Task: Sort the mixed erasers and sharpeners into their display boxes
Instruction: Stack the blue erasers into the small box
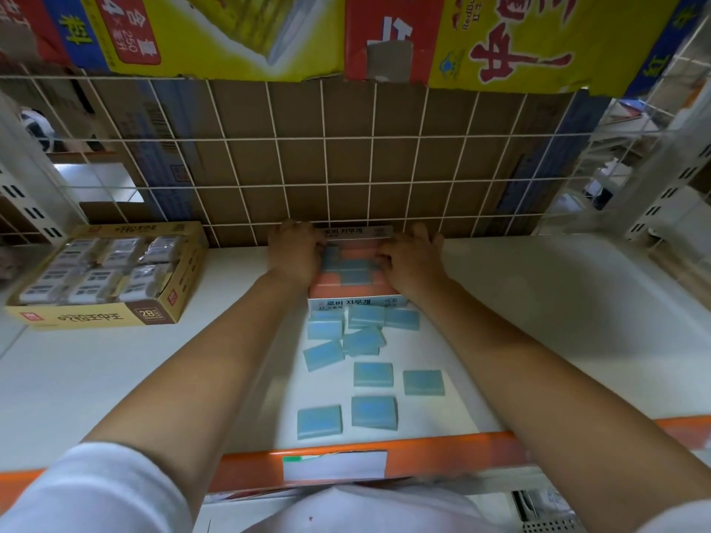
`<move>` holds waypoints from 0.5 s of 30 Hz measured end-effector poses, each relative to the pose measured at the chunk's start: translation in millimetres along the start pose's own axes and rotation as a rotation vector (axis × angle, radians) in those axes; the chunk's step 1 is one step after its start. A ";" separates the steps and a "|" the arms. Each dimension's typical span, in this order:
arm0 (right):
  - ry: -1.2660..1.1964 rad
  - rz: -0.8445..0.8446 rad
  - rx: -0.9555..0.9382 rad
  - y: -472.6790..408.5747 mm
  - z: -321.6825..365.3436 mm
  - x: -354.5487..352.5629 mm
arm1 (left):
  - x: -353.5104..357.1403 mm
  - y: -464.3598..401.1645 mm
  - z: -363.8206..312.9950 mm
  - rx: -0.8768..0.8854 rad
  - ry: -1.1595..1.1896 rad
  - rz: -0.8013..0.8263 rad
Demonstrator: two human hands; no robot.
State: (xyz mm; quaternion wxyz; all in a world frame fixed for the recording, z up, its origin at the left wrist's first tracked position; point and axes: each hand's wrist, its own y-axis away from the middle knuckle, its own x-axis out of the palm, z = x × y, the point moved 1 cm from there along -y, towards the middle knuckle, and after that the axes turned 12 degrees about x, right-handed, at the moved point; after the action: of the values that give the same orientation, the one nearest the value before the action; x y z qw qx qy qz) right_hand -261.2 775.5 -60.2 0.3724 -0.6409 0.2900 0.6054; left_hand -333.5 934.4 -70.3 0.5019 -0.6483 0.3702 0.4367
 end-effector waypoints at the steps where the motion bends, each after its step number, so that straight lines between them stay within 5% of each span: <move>1: 0.007 0.005 -0.005 0.2 -0.5 -0.7 | -0.8 -0.2 1.4 0.003 0.020 0.006; 4: -0.083 0.086 0.004 3.1 -4.7 -1.6 | -9.8 9.0 3.3 0.037 0.148 -0.003; 10: -0.640 0.026 0.078 56.4 -30.1 -10.5 | -47.0 80.3 -13.9 0.010 0.424 -0.165; 15: -0.600 0.203 0.169 83.3 -38.9 1.8 | -50.3 130.6 -25.4 -0.024 0.564 0.063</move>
State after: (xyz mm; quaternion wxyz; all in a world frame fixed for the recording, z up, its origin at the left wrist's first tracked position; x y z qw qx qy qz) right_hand -307.8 697.3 -72.9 0.4308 -0.3684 0.2792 0.7751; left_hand -465.8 882.8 -63.0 0.3576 -0.7383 0.5099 0.2589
